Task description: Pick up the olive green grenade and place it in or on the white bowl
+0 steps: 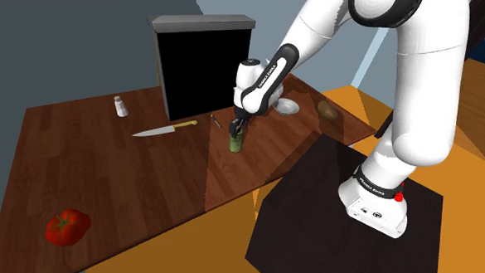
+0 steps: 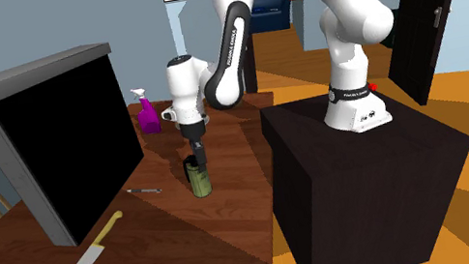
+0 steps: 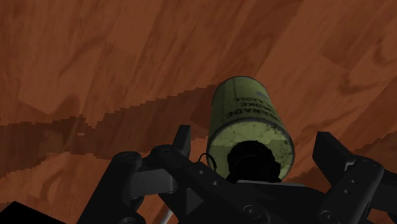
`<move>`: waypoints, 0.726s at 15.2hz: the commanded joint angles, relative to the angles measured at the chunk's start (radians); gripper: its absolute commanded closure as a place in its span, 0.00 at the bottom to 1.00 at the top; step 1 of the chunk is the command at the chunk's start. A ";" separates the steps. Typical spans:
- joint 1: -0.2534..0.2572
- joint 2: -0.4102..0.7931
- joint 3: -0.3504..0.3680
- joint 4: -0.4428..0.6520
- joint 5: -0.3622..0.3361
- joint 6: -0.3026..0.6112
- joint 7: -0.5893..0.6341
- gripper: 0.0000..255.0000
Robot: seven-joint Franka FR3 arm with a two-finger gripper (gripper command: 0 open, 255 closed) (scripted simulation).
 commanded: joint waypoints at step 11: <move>0.000 0.005 0.000 0.003 0.000 0.003 0.000 1.00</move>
